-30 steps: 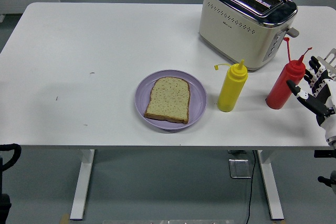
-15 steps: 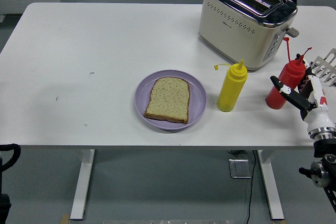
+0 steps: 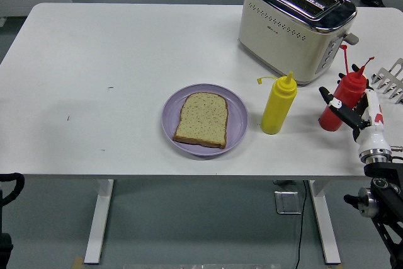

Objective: Pick up the cup,pour liquid into bread,place the cup on the desk

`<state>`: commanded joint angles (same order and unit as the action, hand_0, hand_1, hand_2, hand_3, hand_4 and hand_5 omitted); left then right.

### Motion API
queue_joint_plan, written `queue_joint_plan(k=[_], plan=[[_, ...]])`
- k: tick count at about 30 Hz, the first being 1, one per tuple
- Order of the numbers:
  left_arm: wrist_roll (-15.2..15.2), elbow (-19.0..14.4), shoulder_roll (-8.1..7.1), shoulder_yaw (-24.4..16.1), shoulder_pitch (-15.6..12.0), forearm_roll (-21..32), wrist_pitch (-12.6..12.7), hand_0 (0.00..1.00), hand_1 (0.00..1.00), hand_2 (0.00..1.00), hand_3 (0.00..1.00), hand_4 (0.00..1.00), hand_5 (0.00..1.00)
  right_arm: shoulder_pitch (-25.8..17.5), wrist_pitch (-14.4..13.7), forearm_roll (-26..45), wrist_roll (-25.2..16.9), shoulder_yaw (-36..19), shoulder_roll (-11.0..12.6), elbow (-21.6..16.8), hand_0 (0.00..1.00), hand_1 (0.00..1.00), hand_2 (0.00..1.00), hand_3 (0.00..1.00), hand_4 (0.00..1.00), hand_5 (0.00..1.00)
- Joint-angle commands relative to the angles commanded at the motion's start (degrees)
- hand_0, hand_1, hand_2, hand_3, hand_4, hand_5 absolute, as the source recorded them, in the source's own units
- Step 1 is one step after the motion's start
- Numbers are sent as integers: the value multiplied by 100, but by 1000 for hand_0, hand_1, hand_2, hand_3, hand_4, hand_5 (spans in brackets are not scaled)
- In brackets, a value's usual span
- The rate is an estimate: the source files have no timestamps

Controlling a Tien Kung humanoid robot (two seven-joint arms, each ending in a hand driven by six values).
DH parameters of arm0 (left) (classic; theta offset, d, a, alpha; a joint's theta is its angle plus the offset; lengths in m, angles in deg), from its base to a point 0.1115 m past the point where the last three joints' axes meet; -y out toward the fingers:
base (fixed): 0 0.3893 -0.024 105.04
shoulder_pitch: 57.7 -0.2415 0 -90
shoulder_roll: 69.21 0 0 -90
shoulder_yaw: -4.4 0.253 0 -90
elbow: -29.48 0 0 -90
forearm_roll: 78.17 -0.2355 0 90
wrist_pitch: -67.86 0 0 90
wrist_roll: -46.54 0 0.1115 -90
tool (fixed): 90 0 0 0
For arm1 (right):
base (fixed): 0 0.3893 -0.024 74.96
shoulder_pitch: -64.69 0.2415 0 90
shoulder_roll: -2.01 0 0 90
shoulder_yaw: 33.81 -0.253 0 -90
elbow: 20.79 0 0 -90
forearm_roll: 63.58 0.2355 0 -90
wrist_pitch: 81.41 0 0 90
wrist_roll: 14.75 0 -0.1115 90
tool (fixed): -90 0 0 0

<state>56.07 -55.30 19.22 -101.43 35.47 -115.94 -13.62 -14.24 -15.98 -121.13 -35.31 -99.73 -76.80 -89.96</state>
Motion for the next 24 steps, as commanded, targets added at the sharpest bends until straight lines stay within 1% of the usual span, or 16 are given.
queue_joint_plan(k=[3, 4, 7, 9, 10, 15, 16, 18, 21, 22, 24], plan=[[1, 1, 1, 0, 0, 0, -1, 720, 735, 732, 667, 637, 998, 62, -116, 94, -57, 95, -43, 53, 725, 664, 634, 802, 925, 291], [1, 2, 1, 0, -1, 0, -1, 720, 735, 732, 667, 637, 998, 73, -143, 111, -68, 112, -52, 64, 600, 558, 532, 680, 908, 276], [0, 4, 2, 3, -7, 1, -1, 720, 735, 732, 667, 637, 998, 125, -279, 196, -114, 184, -92, 124, 600, 558, 532, 680, 908, 276], [0, 4, 2, 6, -12, 0, -2, 720, 735, 732, 667, 637, 998, 149, -323, 257, -148, 210, -113, 163, 600, 558, 532, 680, 908, 276], [0, 4, 2, 7, -16, 1, -2, 720, 735, 733, 667, 637, 998, 163, -356, 301, -172, 227, -123, 182, 510, 483, 466, 590, 889, 250], [1, 7, 4, 6, -28, 1, 0, 720, 735, 733, 667, 637, 998, 209, -502, 405, -265, 281, -151, 218, 510, 483, 466, 590, 889, 250], [1, 7, 5, 7, -30, 0, -1, 720, 735, 732, 667, 637, 998, 221, -538, 421, -284, 290, -155, 222, 408, 366, 397, 475, 854, 217], [0, 8, 4, 12, -29, -1, -2, 720, 735, 732, 667, 637, 998, 238, -592, 459, -320, 299, -161, 230, 408, 366, 397, 475, 854, 217], [0, 7, 2, 11, -32, -1, 0, 720, 735, 732, 667, 637, 998, 265, -745, 557, -417, 318, -178, 252, 408, 366, 397, 475, 854, 217], [0, 7, 2, 11, -32, -1, 0, 720, 735, 732, 667, 637, 998, 267, -760, 568, -426, 320, -180, 254, 239, 214, 301, 350, 847, 200], [0, 5, -1, 16, -33, -3, -1, 720, 735, 732, 667, 637, 998, 283, -842, 649, -497, 331, -198, 285, 239, 214, 301, 350, 847, 200]])
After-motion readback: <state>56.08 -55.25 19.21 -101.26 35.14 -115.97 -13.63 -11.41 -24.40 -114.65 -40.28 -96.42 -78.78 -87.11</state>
